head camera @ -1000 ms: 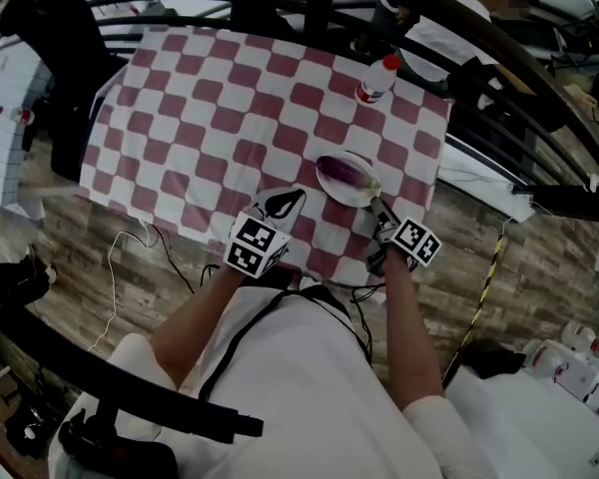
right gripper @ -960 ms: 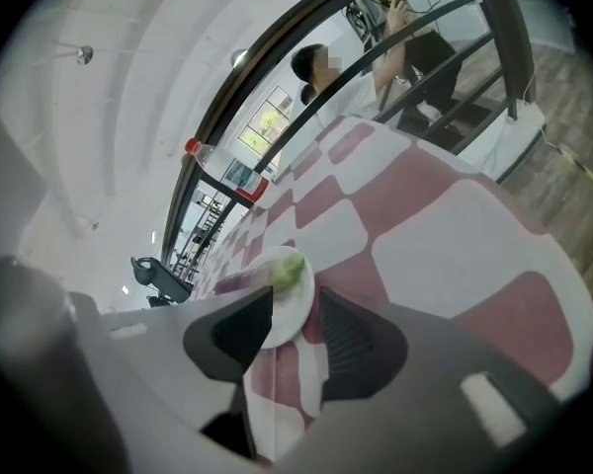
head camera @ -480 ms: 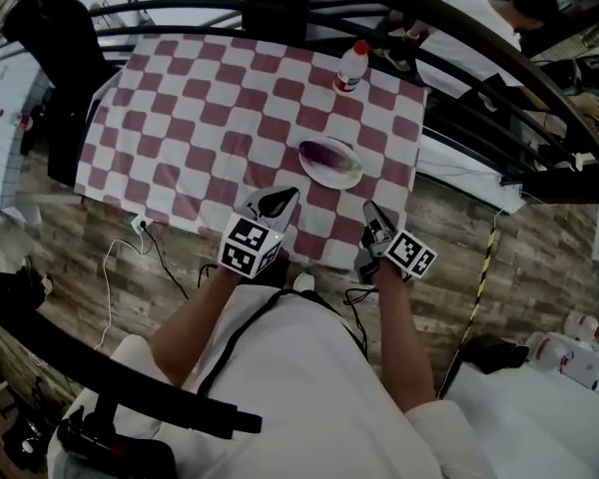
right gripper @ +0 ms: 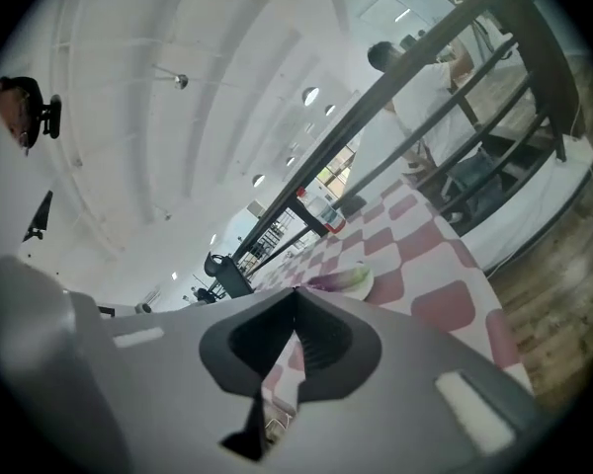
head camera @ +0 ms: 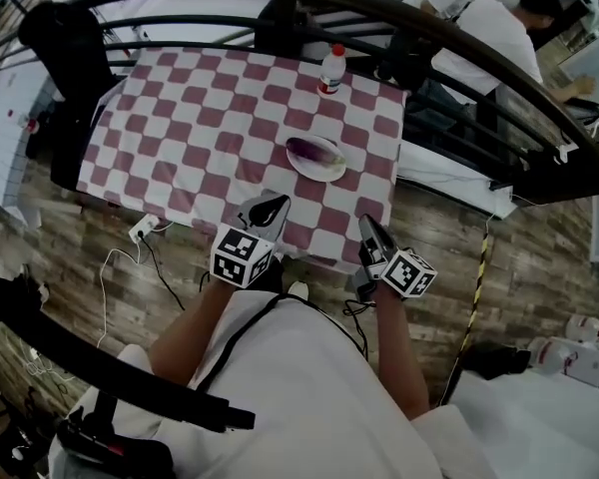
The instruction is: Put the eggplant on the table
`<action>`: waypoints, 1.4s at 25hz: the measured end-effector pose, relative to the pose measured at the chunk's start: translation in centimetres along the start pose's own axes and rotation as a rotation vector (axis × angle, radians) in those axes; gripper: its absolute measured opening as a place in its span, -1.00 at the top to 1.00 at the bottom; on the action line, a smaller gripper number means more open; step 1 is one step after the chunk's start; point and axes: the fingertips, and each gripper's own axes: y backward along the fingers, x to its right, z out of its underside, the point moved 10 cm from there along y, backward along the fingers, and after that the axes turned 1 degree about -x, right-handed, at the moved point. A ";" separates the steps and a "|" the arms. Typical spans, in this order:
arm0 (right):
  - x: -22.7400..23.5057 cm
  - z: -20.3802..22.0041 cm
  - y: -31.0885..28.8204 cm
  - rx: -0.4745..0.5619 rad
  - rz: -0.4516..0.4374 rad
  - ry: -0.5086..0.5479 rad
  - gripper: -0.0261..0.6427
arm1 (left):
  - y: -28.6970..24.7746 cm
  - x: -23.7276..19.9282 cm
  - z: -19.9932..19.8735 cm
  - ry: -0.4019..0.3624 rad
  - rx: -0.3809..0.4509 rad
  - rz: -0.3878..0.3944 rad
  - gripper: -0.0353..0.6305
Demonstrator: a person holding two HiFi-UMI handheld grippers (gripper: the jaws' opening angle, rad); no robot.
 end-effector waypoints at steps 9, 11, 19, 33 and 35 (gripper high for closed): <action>-4.1 0.6 7.2 0.060 -0.057 0.154 0.90 | 4.5 5.5 0.6 -0.011 0.056 -0.034 0.88; -4.8 0.9 8.4 0.069 -0.076 0.170 0.90 | 5.3 6.4 0.8 -0.013 0.066 -0.043 0.88; -6.6 1.4 11.3 0.085 -0.135 0.212 0.90 | 7.5 8.6 1.1 -0.017 0.100 -0.065 0.88; -8.6 1.3 10.0 0.100 -0.085 0.243 0.91 | 7.5 5.9 -1.0 -0.040 0.107 -0.016 0.88; -9.0 1.2 9.6 0.110 -0.078 0.243 0.91 | 7.4 5.3 -1.1 -0.044 0.098 -0.004 0.88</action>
